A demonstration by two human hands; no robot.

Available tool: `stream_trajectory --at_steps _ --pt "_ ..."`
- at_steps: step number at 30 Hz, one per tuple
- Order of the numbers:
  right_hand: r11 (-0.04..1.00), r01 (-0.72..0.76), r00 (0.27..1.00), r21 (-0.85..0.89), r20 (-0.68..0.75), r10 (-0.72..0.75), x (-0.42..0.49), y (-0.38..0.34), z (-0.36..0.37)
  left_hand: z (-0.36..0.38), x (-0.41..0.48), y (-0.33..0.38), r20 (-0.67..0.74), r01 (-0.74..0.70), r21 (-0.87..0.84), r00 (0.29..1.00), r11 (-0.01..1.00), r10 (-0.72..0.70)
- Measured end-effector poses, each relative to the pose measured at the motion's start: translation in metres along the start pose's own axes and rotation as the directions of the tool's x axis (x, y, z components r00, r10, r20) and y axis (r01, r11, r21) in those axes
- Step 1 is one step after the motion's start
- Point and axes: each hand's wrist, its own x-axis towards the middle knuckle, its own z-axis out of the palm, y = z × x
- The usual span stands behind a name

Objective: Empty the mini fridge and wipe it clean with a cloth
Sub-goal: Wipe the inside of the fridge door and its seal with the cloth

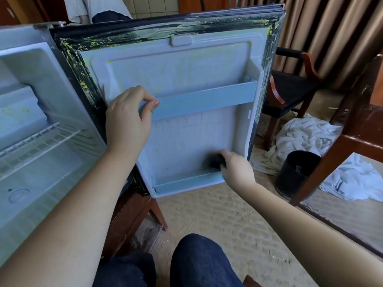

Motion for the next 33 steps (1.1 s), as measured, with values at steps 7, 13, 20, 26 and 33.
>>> stream_trajectory --at_steps 7,13,20,26,33 --pt "0.732 0.098 0.725 0.674 -0.552 0.411 0.003 -0.057 -0.019 0.002 0.002 0.002 0.004 0.017 -0.004 1.0 1.0 -0.017" --pt "0.426 0.12 0.472 0.897 -0.429 0.77 0.028 -0.086 -0.036 -0.005 0.001 0.0 0.032 0.013 -0.031 0.999 0.999 -0.012" --pt "0.449 0.21 0.67 0.868 -0.463 0.581 0.035 -0.125 -0.025 -0.002 0.004 0.004 0.044 0.046 -0.026 0.998 0.999 -0.045" --pt "0.684 0.428 0.842 0.591 -0.535 -0.065 0.013 -0.194 0.018 -0.003 0.005 0.006 0.054 0.062 -0.018 0.997 0.998 -0.061" --pt "0.767 0.503 0.799 0.399 -0.552 -0.238 0.014 -0.172 0.004 -0.01 0.003 0.004 0.067 0.066 -0.031 0.996 0.997 -0.064"
